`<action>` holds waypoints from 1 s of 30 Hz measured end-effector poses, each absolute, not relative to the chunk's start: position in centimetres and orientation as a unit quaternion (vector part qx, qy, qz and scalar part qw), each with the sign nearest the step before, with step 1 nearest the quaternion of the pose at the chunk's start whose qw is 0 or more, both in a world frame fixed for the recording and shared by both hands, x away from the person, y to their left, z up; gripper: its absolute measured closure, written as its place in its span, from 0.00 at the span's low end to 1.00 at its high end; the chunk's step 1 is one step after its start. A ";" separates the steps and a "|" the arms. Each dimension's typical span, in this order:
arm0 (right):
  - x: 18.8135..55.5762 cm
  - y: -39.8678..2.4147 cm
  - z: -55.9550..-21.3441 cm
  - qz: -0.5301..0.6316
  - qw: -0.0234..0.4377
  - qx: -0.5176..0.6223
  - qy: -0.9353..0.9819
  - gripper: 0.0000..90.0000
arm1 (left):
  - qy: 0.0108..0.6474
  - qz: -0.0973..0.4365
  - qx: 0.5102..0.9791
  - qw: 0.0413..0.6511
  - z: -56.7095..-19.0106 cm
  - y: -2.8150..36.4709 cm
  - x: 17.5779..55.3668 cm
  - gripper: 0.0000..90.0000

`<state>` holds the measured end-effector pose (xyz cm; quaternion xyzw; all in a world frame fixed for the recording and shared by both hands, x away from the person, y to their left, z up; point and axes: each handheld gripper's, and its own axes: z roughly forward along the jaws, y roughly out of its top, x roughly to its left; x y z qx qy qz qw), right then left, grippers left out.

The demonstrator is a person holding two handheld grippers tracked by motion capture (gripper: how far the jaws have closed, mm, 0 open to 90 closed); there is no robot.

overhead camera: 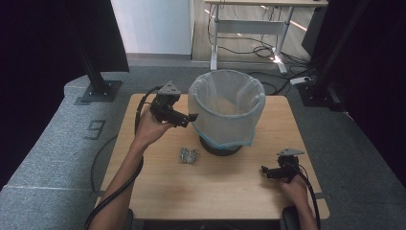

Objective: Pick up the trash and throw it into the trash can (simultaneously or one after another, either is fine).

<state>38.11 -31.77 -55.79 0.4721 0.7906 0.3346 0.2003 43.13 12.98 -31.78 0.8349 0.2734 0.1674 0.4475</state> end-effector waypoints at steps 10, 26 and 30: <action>38.1 -31.8 -55.8 0.335 0.200 0.472 0.791 0.00 | 0.277 0.162 0.829 0.458 -34.0 13.7 42.7 0.00; 38.1 -31.8 -55.8 0.335 0.200 0.472 0.791 0.00 | 0.284 0.163 0.831 0.449 -37.8 13.6 42.5 0.00; 38.1 -31.8 -55.8 0.335 0.201 0.472 0.790 0.00 | 0.289 0.165 0.830 0.448 -38.7 13.8 42.4 0.00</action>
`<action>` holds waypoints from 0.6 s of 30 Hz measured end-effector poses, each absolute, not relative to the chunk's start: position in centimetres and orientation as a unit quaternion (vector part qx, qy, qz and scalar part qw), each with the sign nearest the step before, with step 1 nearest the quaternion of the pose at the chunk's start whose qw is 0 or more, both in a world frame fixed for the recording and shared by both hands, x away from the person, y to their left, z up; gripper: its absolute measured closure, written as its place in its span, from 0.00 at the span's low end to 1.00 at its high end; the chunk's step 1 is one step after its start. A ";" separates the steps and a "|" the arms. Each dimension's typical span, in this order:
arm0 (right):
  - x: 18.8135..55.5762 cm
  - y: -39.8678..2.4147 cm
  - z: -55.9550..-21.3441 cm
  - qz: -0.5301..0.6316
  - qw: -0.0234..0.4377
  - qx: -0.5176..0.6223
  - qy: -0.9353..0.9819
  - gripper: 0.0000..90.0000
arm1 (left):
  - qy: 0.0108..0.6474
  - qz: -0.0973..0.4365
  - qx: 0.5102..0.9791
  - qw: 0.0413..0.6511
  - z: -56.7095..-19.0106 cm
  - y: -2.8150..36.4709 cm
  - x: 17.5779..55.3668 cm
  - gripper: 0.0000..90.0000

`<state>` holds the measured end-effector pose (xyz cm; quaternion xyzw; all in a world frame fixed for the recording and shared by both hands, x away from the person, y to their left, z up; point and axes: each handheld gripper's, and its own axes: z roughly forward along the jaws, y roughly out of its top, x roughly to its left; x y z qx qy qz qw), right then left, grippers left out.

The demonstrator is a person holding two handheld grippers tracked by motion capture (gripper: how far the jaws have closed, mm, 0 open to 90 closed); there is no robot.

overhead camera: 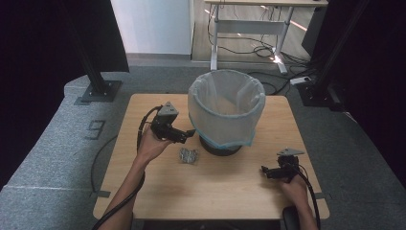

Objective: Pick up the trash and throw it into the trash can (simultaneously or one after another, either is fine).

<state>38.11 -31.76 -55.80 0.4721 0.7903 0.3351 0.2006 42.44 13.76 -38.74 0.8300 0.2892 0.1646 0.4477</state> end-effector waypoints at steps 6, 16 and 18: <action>38.1 -31.8 -55.8 0.336 0.201 0.472 0.790 0.00 | 0.295 0.168 0.832 0.438 -40.5 13.9 42.4 0.00; 38.1 -31.8 -55.8 0.335 0.200 0.472 0.790 0.00 | 0.303 0.165 0.835 0.428 -43.9 13.9 42.5 0.00; 38.1 -31.8 -55.8 0.335 0.200 0.472 0.790 0.00 | 0.305 0.162 0.837 0.425 -44.8 13.9 42.5 0.00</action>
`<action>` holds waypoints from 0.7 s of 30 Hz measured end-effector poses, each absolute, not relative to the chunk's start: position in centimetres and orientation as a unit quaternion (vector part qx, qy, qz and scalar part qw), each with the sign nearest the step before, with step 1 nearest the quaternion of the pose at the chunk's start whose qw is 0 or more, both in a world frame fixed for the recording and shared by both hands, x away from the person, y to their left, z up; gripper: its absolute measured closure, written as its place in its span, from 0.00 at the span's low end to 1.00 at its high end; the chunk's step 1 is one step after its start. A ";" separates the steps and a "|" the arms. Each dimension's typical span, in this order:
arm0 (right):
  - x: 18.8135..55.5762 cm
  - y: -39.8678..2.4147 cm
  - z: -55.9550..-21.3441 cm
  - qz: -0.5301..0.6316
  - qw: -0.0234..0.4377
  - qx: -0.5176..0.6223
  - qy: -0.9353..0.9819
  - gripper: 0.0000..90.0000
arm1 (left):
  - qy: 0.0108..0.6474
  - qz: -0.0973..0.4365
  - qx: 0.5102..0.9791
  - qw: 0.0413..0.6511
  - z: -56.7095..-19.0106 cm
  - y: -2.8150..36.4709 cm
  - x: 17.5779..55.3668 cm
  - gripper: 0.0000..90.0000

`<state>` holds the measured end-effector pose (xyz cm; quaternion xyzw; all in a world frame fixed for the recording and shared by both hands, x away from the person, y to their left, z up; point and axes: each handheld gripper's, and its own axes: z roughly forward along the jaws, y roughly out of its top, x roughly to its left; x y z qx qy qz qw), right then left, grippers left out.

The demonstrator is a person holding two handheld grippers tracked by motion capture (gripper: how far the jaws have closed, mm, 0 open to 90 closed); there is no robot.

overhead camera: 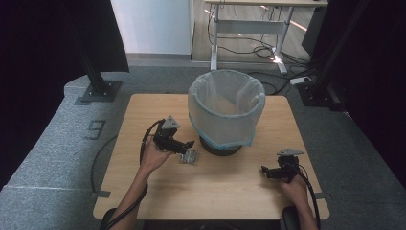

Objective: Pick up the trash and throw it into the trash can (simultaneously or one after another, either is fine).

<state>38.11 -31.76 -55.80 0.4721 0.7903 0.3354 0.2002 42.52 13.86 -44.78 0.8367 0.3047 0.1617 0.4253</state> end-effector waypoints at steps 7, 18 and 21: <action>38.1 -31.8 -55.8 0.336 0.200 0.472 0.790 0.00 | 0.312 0.149 0.838 0.422 -46.6 13.8 42.6 0.00; 38.1 -31.8 -55.8 0.335 0.200 0.472 0.790 0.00 | 0.320 0.139 0.844 0.408 -49.1 13.7 42.5 0.00; 38.1 -31.8 -55.8 0.335 0.200 0.472 0.790 0.00 | 0.322 0.139 0.846 0.403 -49.7 13.6 42.5 0.00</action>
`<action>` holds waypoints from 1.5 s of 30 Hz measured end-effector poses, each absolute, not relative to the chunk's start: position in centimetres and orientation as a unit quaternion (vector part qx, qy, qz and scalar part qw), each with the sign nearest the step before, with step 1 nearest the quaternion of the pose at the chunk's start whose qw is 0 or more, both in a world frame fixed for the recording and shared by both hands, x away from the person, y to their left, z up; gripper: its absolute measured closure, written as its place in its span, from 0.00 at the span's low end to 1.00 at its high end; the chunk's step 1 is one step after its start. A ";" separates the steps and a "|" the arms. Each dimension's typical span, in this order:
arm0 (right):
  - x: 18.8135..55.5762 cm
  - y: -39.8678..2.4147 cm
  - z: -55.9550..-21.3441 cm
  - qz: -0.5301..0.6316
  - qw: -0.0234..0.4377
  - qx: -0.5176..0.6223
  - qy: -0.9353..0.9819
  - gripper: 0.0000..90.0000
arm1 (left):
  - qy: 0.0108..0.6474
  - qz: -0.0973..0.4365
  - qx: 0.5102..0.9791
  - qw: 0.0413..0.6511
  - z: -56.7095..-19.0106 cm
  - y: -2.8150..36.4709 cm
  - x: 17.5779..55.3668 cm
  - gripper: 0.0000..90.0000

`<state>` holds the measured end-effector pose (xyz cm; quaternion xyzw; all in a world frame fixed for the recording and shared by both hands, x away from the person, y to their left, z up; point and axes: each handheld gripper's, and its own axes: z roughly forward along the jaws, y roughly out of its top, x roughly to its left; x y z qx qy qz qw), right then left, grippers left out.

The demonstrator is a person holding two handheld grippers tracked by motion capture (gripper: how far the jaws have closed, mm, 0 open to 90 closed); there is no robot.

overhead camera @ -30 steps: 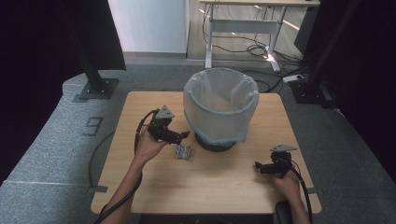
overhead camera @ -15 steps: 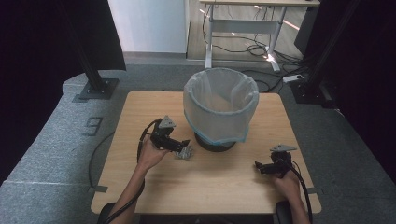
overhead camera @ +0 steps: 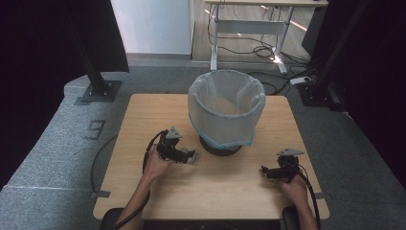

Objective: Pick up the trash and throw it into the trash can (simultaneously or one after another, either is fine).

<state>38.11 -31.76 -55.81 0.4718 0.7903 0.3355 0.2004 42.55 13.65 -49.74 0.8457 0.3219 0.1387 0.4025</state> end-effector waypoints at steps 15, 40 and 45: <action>38.1 -31.8 -55.8 0.335 0.201 0.472 0.790 0.00 | 0.323 0.127 0.850 0.396 -52.2 13.2 42.7 0.00; 38.1 -31.7 -55.8 0.335 0.200 0.472 0.790 0.00 | 0.327 0.118 0.857 0.381 -54.5 11.6 43.2 0.00; 38.1 -31.7 -55.8 0.336 0.200 0.473 0.790 0.00 | 0.324 0.124 0.862 0.370 -54.5 11.4 43.2 0.00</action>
